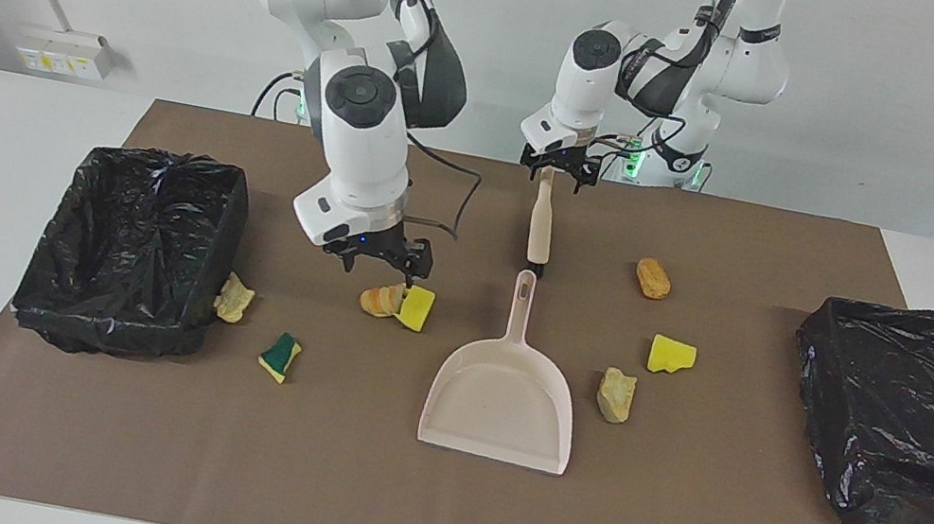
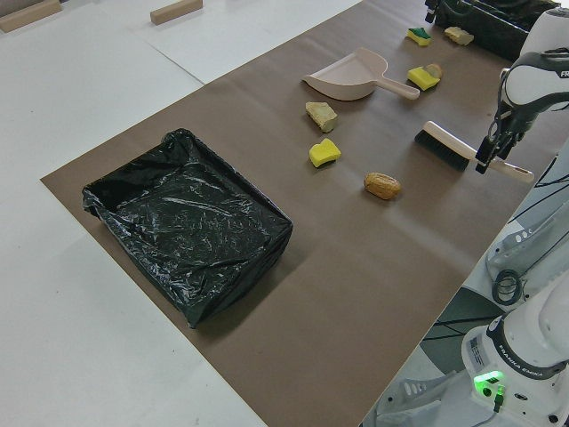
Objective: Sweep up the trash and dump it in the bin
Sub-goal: 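Grasp the pink dustpan handle with the right gripper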
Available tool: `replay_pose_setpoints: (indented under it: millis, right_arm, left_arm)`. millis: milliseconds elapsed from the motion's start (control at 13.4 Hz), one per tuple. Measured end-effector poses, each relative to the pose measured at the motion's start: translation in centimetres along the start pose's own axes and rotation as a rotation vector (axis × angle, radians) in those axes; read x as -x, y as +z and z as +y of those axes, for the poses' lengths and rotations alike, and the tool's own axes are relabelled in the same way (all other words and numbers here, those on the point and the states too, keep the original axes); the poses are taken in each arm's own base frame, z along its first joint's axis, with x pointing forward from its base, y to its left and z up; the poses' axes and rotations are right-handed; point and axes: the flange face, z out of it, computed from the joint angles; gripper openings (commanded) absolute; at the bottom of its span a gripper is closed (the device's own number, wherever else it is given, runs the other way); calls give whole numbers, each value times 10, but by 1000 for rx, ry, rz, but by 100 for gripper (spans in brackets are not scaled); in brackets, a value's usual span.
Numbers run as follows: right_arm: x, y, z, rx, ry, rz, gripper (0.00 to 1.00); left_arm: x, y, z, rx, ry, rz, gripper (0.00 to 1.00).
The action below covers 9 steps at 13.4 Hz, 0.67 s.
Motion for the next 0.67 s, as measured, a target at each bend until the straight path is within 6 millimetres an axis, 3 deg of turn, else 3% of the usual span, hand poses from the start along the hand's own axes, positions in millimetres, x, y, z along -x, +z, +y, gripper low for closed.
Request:
replay_pose_setpoints:
  millis: [75, 149, 298, 373, 522, 671]
  right_arm:
    - [6, 5, -16, -9, 20, 7, 100]
    - [13, 11, -29, -10, 36, 7, 100]
    - [18, 21, -41, -6, 53, -1, 100]
    - [17, 23, -40, -4, 55, -3, 100]
    - [14, 22, -36, -5, 62, 0, 100]
    - [13, 21, -35, -5, 65, 1, 100]
  left_arm:
    - [-2, 4, 0, 3, -5, -9, 63]
    - [-2, 7, 0, 4, -7, -15, 38]
    - [-3, 6, 0, 6, -14, -16, 13]
    - [-4, 6, 1, 7, -18, -14, 12]
    - [-4, 5, 1, 10, -20, -8, 0]
    - [-5, 3, 2, 15, -21, -1, 0]
